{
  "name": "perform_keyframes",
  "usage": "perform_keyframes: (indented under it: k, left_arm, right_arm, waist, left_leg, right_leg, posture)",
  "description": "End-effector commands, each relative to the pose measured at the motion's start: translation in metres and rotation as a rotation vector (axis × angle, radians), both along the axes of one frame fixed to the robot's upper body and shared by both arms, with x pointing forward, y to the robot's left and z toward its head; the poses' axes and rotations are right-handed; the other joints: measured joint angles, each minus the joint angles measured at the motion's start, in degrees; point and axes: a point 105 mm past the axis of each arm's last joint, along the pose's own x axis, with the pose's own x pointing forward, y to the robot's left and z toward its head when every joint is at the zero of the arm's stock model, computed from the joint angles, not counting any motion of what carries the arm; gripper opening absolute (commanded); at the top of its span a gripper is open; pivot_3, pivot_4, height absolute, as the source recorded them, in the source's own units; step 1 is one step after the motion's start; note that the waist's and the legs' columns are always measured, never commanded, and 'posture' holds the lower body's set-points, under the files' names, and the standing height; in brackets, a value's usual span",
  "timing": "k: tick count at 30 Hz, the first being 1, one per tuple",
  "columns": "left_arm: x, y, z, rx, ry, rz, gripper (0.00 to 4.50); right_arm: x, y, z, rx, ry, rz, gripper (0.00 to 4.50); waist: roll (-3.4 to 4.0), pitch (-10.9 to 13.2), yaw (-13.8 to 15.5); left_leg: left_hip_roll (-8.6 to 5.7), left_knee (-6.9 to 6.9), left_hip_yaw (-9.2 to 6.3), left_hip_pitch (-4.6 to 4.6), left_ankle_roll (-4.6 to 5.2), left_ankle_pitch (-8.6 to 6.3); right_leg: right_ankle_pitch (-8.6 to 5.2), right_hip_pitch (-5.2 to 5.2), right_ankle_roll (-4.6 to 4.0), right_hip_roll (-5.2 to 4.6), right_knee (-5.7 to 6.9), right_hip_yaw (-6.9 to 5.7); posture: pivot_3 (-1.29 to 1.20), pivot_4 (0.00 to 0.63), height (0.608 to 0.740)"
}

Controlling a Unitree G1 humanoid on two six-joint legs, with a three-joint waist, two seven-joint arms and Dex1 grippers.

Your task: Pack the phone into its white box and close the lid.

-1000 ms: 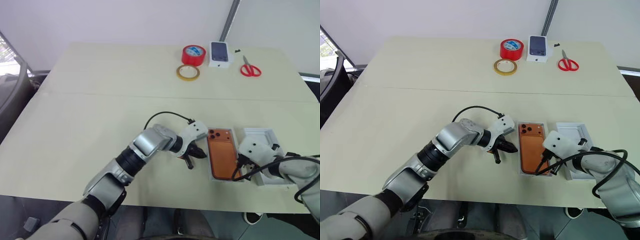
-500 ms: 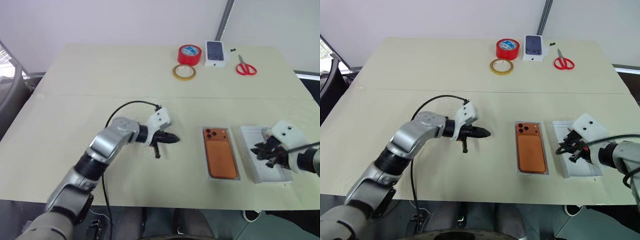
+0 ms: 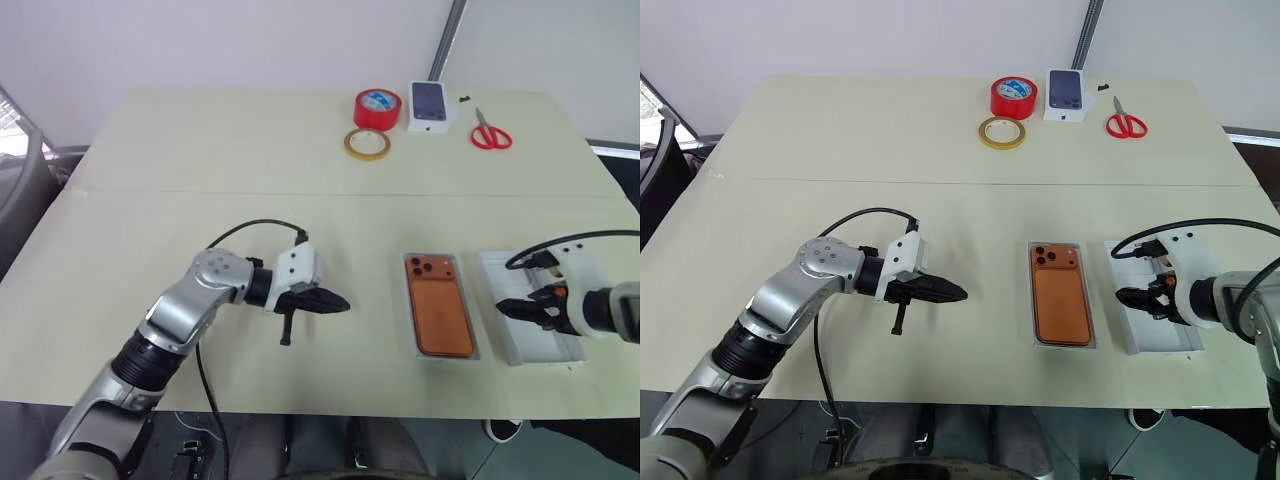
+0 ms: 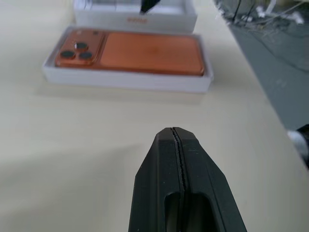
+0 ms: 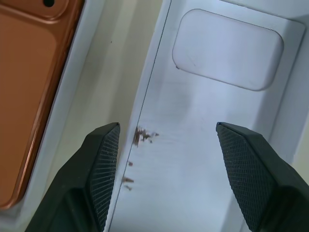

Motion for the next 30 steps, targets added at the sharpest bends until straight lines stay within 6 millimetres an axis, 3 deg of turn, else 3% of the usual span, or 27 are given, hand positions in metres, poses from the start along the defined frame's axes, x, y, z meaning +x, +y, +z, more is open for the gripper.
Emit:
perform_keyframes:
  k: [1,3,5,11,15,19,21,24,27,30]
  left_arm:
    - [-0.005,-0.001,0.013,-0.045,-0.053,-0.027,0.0]
    - [-0.005,0.0,0.011,-0.037,-0.069,-0.023,0.0]
    - [-0.004,0.0,0.012,-0.048,-0.081,-0.012,0.0]
    - [0.003,0.001,0.018,-0.104,-0.083,0.042,0.0]
    - [0.014,0.009,0.016,-0.106,-0.072,0.119,0.0]
    - [0.029,0.021,0.012,-0.112,-0.06,0.225,0.0]
    - [0.038,0.028,0.011,-0.118,-0.054,0.28,0.0]
    - [0.049,0.034,0.01,-0.126,-0.056,0.334,0.0]
    - [0.054,0.034,0.01,-0.123,-0.072,0.345,0.0]
    - [0.057,0.031,0.02,-0.17,-0.091,0.339,0.0]
  right_arm:
    - [0.001,0.006,-0.006,0.002,0.01,0.005,3.32]
    - [0.0,0.01,-0.012,0.005,0.021,0.006,3.32]
    - [0.0,0.012,-0.015,0.005,0.02,0.0,2.78]
    - [0.001,0.015,-0.01,0.013,-0.022,-0.011,0.02]
    - [0.004,0.012,0.008,0.009,-0.087,-0.023,0.02]
    - [0.019,0.026,0.051,0.16,-0.234,0.032,0.02]
    - [0.022,0.051,0.074,0.345,-0.282,0.143,0.02]
    - [0.011,0.102,0.1,0.603,-0.307,0.295,0.02]
    - [0.011,0.133,0.101,0.745,-0.333,0.319,0.02]
    - [0.012,0.173,0.087,0.94,-0.357,0.202,0.02]
  waist:
    - [0.0,0.0,0.0]
    - [0.0,0.0,0.01]
    - [0.0,0.0,0.05]
    - [0.0,0.0,0.02]
    - [0.01,0.0,0.02]
    - [0.06,0.0,-0.39]
    - [0.07,0.01,-0.6]
    - [0.01,0.05,-0.43]
    - [-0.13,0.12,-0.46]
    - [-0.2,0.08,-0.4]
  left_leg:
    - [0.0,0.0,0.0,0.0,0.0,0.0]
    - [0.0,0.0,0.01,0.0,0.0,0.0]
    - [0.0,0.01,0.01,0.0,0.0,0.0]
    - [0.0,0.01,0.0,0.0,0.0,0.0]
    - [0.0,0.01,0.01,0.0,0.01,0.0]
    - [0.0,0.0,0.03,0.0,0.01,-0.01]
    - [0.03,0.0,0.02,0.0,0.01,-0.01]
    - [0.11,-0.01,0.01,-0.01,0.06,-0.03]
    - [0.14,0.04,0.05,-0.06,0.09,-0.05]
    - [0.11,0.12,0.06,-0.08,0.09,-0.05]
  right_leg:
    - [0.0,0.0,0.0,0.0,0.0,0.0]
    - [0.0,0.0,0.0,0.0,0.0,0.01]
    - [0.0,0.0,0.0,0.0,0.0,0.01]
    - [0.0,0.0,0.01,0.0,0.0,0.01]
    - [0.0,0.0,0.01,0.0,0.01,0.01]
    - [0.0,-0.03,0.01,0.0,0.03,0.03]
    - [0.0,-0.05,0.0,0.04,0.05,0.03]
    - [0.0,-0.02,0.0,0.08,0.02,0.0]
    - [0.0,-0.03,0.01,0.1,0.0,-0.01]
    - [0.01,-0.03,0.03,0.07,0.02,0.0]
  posture:
    - [0.0,0.15,0.74]
    - [0.0,0.15,0.74]
    - [0.0,0.15,0.74]
    - [0.0,0.15,0.74]
    - [0.0,0.15,0.74]
    - [0.0,0.15,0.74]
    - [0.0,0.15,0.74]
    - [0.0,0.15,0.74]
    - [0.0,0.15,0.74]
    - [0.0,0.15,0.74]
